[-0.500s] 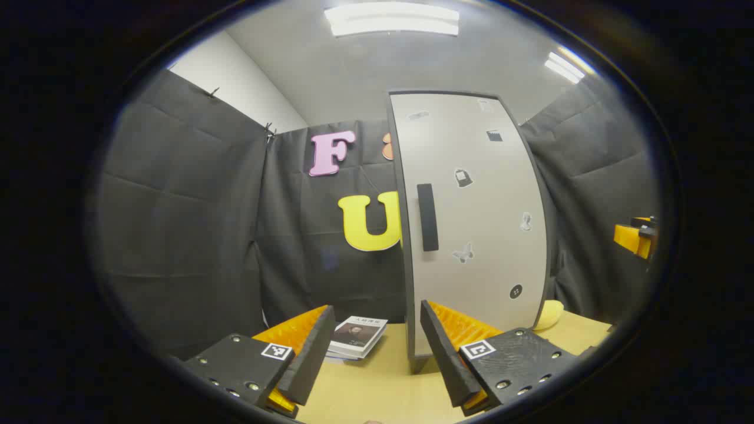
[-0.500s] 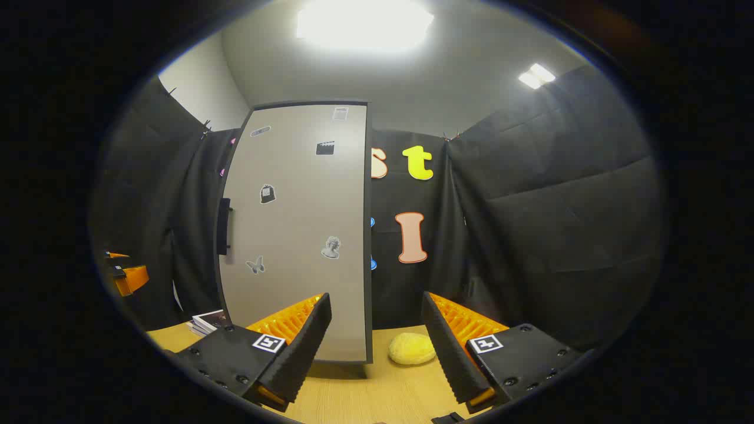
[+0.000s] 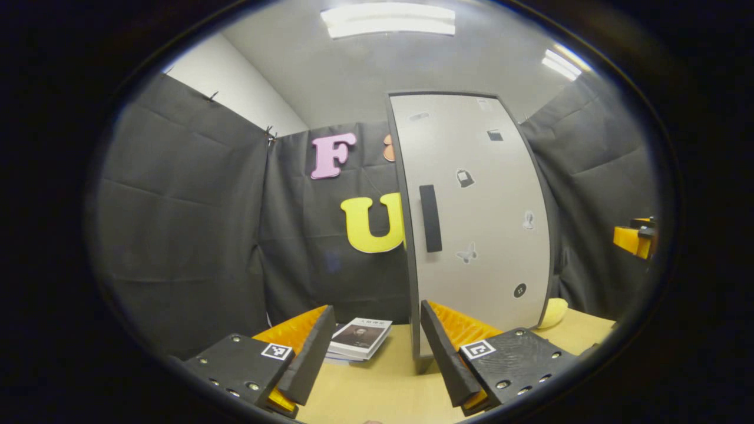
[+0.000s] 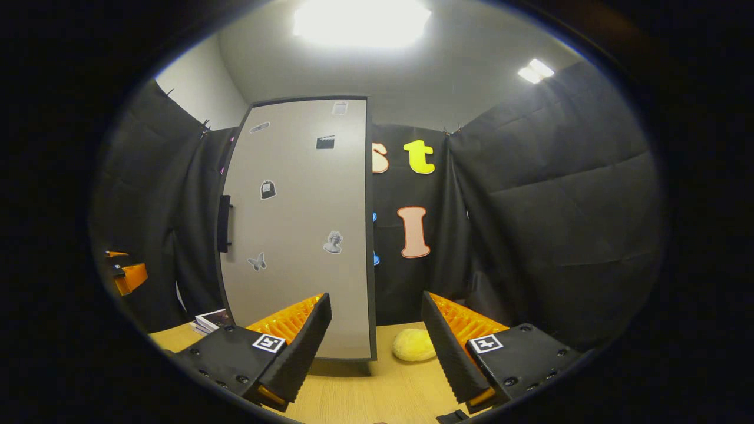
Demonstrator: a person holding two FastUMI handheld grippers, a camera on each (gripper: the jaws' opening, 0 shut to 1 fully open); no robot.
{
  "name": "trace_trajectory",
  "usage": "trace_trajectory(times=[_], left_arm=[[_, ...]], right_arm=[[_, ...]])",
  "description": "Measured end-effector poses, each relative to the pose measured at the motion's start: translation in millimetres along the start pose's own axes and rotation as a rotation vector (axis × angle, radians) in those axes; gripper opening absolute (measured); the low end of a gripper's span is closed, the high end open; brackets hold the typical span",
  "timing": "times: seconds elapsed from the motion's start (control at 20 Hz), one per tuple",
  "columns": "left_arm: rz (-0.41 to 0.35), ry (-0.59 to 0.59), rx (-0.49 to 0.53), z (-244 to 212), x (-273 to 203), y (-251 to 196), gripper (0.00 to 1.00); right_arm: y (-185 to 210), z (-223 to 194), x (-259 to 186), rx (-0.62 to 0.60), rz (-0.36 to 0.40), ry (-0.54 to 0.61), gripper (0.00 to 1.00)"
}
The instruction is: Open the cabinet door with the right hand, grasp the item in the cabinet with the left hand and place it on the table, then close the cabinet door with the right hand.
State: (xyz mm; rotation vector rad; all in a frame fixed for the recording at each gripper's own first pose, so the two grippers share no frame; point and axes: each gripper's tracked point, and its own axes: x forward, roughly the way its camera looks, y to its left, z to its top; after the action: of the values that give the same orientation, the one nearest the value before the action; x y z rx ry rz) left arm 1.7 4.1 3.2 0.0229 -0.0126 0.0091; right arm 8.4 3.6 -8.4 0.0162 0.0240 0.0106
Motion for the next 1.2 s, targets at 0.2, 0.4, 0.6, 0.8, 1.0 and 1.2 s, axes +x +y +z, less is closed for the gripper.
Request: trace_trajectory(times=[0.2,0.4,0.6,0.8,1.0,1.2], left_arm=[[-0.003,-0.009,0.004,2,1,-1,0.88],[-0.002,-0.011,0.007,0,0,1,0.87],[0.016,-0.005,0.019,-4,-5,12,0.88],[0.051,-0.008,0.027,-5,-10,37,0.88],[0.086,-0.001,0.026,-11,-17,60,0.87],[0.12,0.007,0.04,-15,-29,86,0.88]], right_arm=[[2,-1,1,0.002,0.007,0.006,0.97],[11,1,5,0.007,0.028,0.014,0.97],[30,8,15,0.009,0.063,0.018,0.98],[56,21,27,0.009,0.117,0.018,0.98],[89,36,43,0.014,0.179,0.019,0.98],[128,51,60,0.01,0.241,0.014,0.98]])
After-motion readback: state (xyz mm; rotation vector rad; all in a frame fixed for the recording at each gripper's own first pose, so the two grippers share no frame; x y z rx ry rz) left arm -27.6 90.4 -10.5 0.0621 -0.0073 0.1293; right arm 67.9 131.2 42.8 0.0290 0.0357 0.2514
